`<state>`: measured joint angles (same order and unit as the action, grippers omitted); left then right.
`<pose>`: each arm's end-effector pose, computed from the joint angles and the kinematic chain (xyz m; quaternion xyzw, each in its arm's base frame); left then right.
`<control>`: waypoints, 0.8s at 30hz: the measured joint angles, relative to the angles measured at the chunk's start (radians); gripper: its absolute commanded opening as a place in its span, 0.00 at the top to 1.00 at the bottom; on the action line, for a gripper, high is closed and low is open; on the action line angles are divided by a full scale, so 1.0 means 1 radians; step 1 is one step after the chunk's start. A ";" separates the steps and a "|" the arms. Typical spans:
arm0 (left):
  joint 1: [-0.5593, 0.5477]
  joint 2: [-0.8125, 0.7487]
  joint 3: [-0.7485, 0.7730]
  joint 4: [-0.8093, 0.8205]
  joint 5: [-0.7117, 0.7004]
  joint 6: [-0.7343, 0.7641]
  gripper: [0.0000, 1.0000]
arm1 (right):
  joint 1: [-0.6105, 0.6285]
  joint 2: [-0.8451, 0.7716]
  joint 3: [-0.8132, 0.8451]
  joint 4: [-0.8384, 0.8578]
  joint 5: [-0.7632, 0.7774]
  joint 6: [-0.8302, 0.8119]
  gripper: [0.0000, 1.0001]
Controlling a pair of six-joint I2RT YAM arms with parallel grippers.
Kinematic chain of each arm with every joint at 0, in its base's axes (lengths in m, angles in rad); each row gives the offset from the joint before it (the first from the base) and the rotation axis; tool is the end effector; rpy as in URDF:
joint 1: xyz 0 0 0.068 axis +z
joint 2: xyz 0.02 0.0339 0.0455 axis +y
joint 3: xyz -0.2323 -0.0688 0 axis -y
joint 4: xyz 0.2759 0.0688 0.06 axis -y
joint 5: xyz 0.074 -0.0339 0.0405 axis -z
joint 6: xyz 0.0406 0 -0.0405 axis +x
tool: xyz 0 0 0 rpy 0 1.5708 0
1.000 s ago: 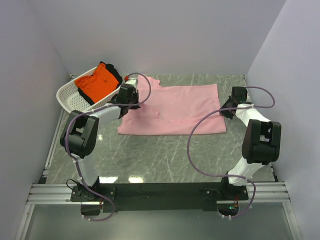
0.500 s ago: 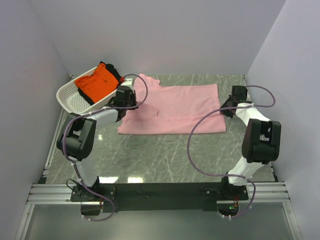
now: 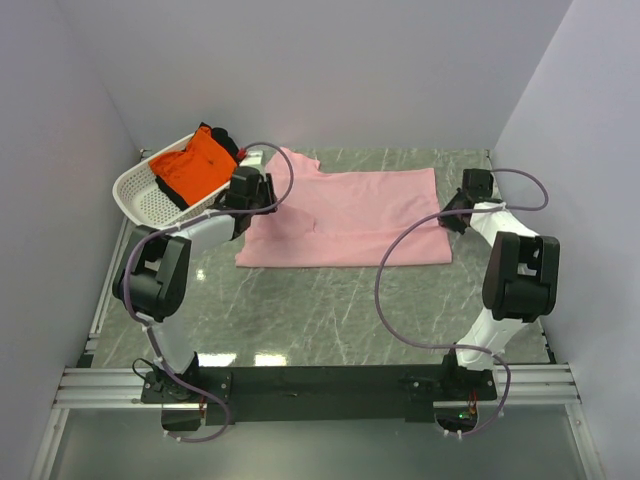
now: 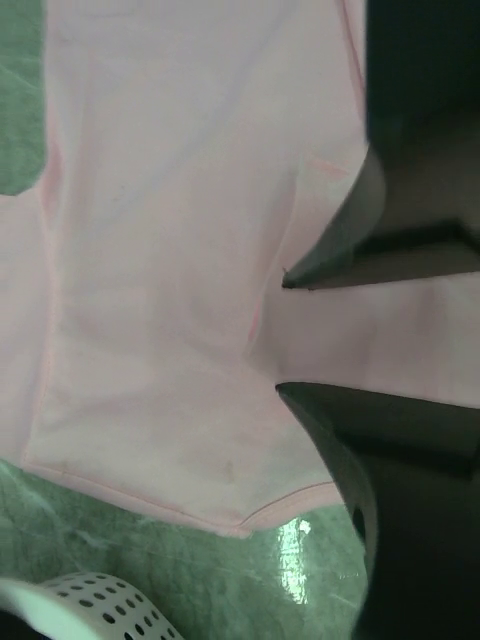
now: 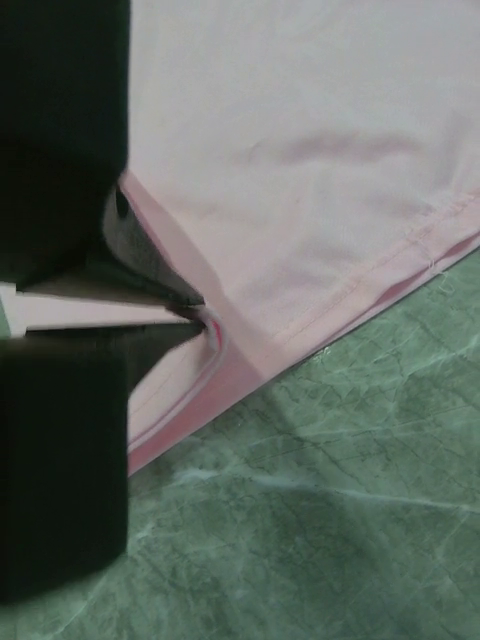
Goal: Fold and stack the t-shirts
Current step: Fold the tshirt
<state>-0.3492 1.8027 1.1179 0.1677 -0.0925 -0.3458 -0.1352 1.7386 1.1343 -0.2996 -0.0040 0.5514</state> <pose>0.4002 -0.1417 0.1550 -0.0218 0.8635 -0.1335 0.4859 0.3873 -0.0525 0.1451 0.3174 0.8900 0.0695 0.3198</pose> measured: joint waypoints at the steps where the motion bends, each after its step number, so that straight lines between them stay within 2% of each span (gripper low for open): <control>1: 0.001 0.002 0.011 -0.003 -0.001 -0.008 0.42 | 0.000 0.006 0.005 -0.002 -0.002 -0.002 0.59; 2: 0.002 0.003 0.016 -0.005 -0.002 -0.009 0.34 | 0.000 0.011 0.006 -0.001 -0.006 -0.002 0.53; 5: 0.004 0.003 0.026 -0.008 -0.005 -0.015 0.24 | 0.000 0.012 0.006 -0.003 -0.017 -0.019 0.41; 8: 0.007 0.003 0.027 -0.014 -0.007 -0.015 0.18 | 0.000 0.002 0.005 -0.001 -0.021 -0.028 0.36; 16: -0.021 -0.061 -0.004 -0.018 -0.009 -0.019 0.14 | 0.018 -0.181 -0.146 0.042 -0.010 -0.037 0.35; 19: -0.066 -0.078 -0.024 0.000 -0.006 -0.035 0.14 | 0.087 -0.226 -0.195 0.052 0.005 -0.037 0.35; 24: -0.146 -0.069 -0.058 0.007 0.014 -0.068 0.14 | 0.243 -0.204 -0.208 0.055 0.020 -0.037 0.35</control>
<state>-0.4953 1.7336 1.0595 0.1749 -0.0784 -0.4141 0.1078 1.5345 0.9260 -0.2451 0.0158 0.5148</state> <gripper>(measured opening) 0.859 0.652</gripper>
